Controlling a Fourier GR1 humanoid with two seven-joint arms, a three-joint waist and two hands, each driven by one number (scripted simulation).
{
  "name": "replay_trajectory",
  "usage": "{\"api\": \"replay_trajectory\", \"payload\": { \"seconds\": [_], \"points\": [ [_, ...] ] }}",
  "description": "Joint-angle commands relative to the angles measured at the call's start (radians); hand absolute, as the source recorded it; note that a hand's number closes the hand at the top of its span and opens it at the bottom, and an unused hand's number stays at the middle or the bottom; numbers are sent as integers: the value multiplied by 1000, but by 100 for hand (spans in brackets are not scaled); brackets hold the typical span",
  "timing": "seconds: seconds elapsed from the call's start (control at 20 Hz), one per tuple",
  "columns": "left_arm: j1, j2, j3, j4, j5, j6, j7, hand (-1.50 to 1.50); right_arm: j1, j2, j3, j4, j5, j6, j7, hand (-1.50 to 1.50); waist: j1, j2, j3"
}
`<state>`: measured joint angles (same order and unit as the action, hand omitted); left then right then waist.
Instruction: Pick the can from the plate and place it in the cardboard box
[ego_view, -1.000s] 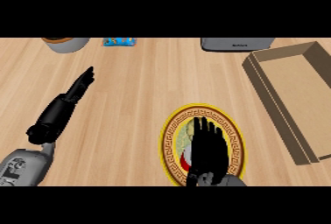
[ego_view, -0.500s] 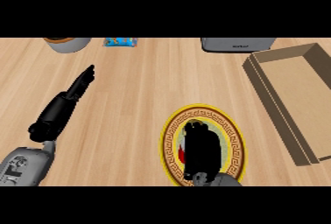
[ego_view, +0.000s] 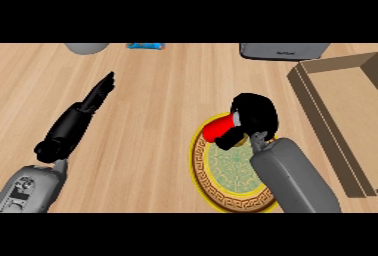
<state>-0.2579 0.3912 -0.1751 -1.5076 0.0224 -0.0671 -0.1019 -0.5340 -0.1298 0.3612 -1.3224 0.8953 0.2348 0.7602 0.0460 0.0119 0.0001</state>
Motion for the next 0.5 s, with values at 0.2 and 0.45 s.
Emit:
{"api": "replay_trajectory", "payload": {
  "seconds": [0.2, 0.45],
  "points": [
    [-18, -12, 3, 27, -13, -9, -12, 0, -287, -75, -130, 408, 63, -267, -307, 150, 11, 11, 1],
    [-13, -2, 29, 28, -17, -13, -4, 0, -434, -132, -133, 520, 138, -308, -375, 150, -10, -1, 0]
  ]
}}
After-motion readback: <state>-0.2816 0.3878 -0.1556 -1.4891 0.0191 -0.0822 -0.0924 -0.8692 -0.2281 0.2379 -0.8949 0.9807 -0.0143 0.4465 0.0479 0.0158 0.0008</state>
